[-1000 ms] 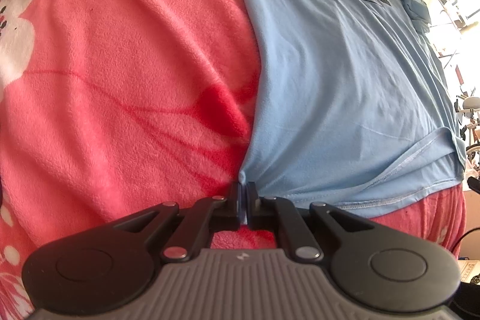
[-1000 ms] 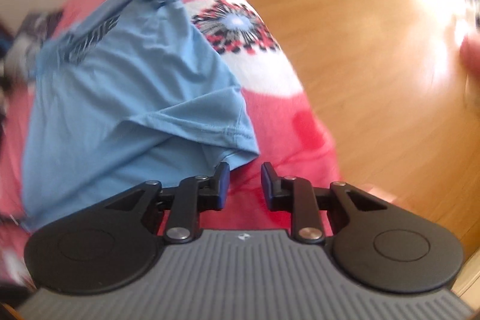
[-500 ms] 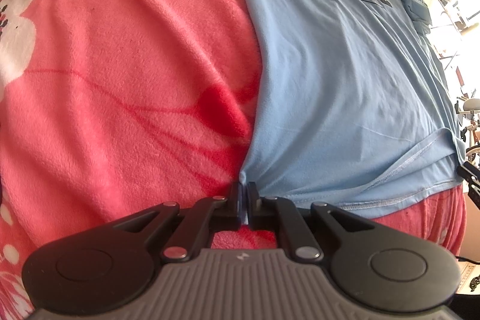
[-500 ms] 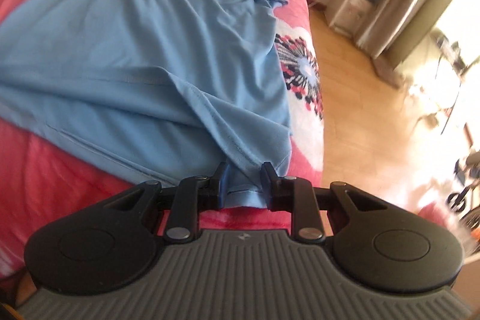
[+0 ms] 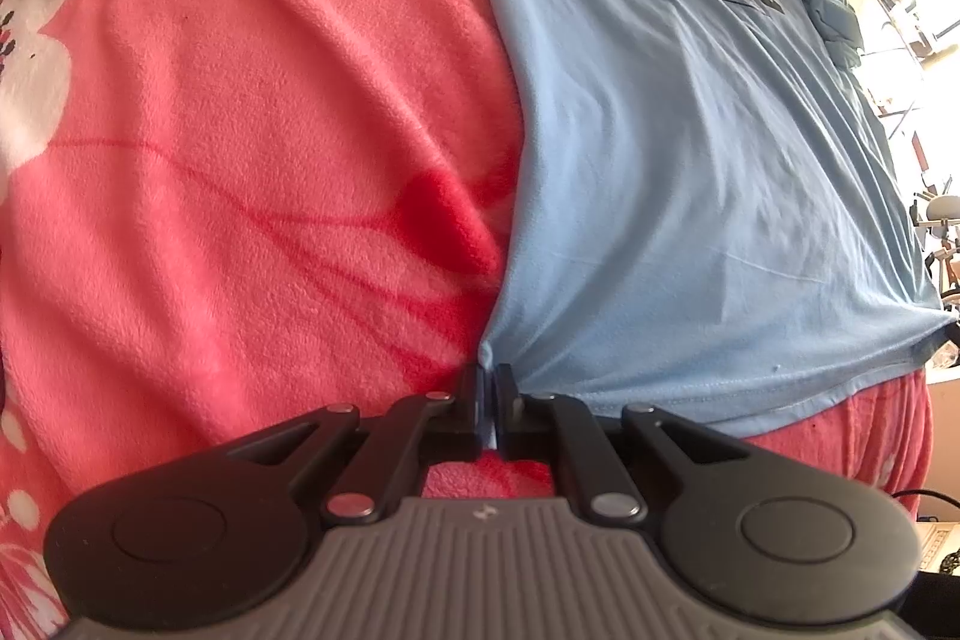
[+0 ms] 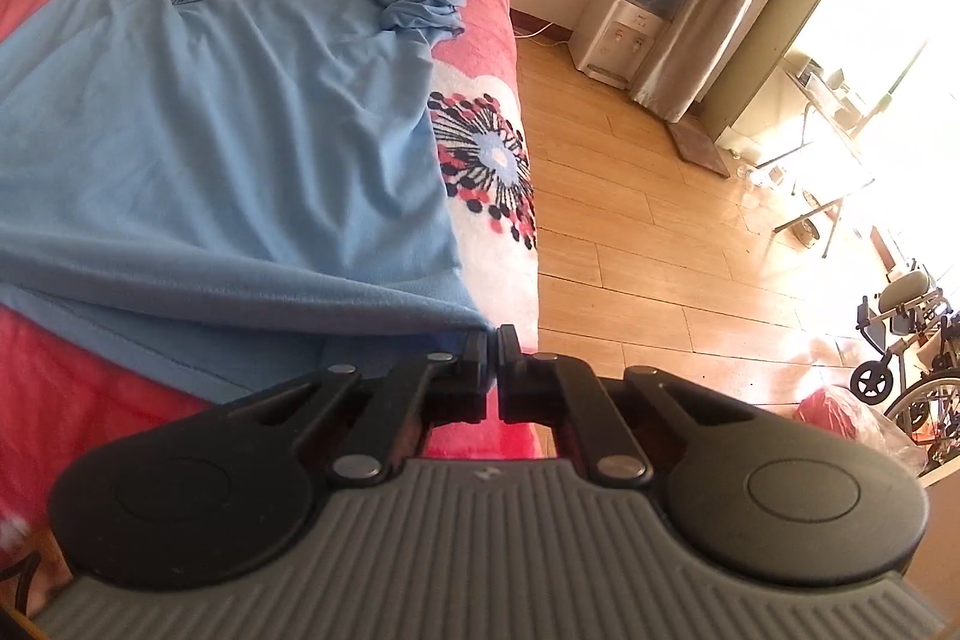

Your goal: Fold clothes

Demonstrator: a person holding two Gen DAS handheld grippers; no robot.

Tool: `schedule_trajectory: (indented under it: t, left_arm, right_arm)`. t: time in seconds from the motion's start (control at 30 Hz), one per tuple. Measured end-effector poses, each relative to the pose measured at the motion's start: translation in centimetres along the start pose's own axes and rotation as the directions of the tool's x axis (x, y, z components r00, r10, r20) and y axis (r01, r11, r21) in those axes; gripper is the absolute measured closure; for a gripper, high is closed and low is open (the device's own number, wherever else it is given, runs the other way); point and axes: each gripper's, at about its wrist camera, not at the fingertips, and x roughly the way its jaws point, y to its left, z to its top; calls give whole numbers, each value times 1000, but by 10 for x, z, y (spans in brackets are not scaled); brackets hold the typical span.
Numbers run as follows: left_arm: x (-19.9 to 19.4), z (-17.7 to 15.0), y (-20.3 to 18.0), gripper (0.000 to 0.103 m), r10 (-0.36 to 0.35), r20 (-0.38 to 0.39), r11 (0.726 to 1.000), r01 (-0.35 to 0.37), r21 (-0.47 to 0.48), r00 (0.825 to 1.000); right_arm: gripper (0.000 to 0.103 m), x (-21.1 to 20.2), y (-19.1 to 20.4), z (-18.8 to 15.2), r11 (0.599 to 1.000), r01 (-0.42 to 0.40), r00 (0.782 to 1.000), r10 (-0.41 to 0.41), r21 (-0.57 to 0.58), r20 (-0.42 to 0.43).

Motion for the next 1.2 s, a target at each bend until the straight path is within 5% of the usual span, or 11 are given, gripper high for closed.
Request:
schedule_trajectory:
  t: [0.4,0.6,0.7,0.83,0.93,1.03,1.13,1.2]
  left_arm:
    - [1,2,0,97,-3,3,1000,3,-1,1000]
    - [0,-1,3,96,-10,8,1000,10,-9,1000]
    - [-1,-3,3,96,-8,11,1000,8,1,1000]
    - [-3,-3,0,95,-5,5,1000,5,18,1000]
    - [-5,-5,-5,86,-6,-3,999,6,53,1000]
    - [-8,-8,-11,72,-10,-10,996,11,89,1000]
    - [-12,-14,-16,56,-23,-17,993,25,119,1000]
    - [-15,-16,-18,52,-27,-25,990,31,139,999]
  right_arm:
    - [101,-3,-6,-2,998,-31,999,32,56,-13]
    - [98,17,-15,-17,994,-10,981,30,104,-190]
    - [98,5,-25,-18,978,-33,986,65,205,-153]
    - [98,-19,-15,-6,959,-187,981,192,213,-6]
    - [98,-23,11,13,918,-367,930,364,149,45]
    - [98,-21,60,29,836,-547,837,546,35,32]
    - [98,-20,104,44,752,-655,755,656,-78,-14]
    - [98,-13,127,49,720,-680,731,680,-135,-55]
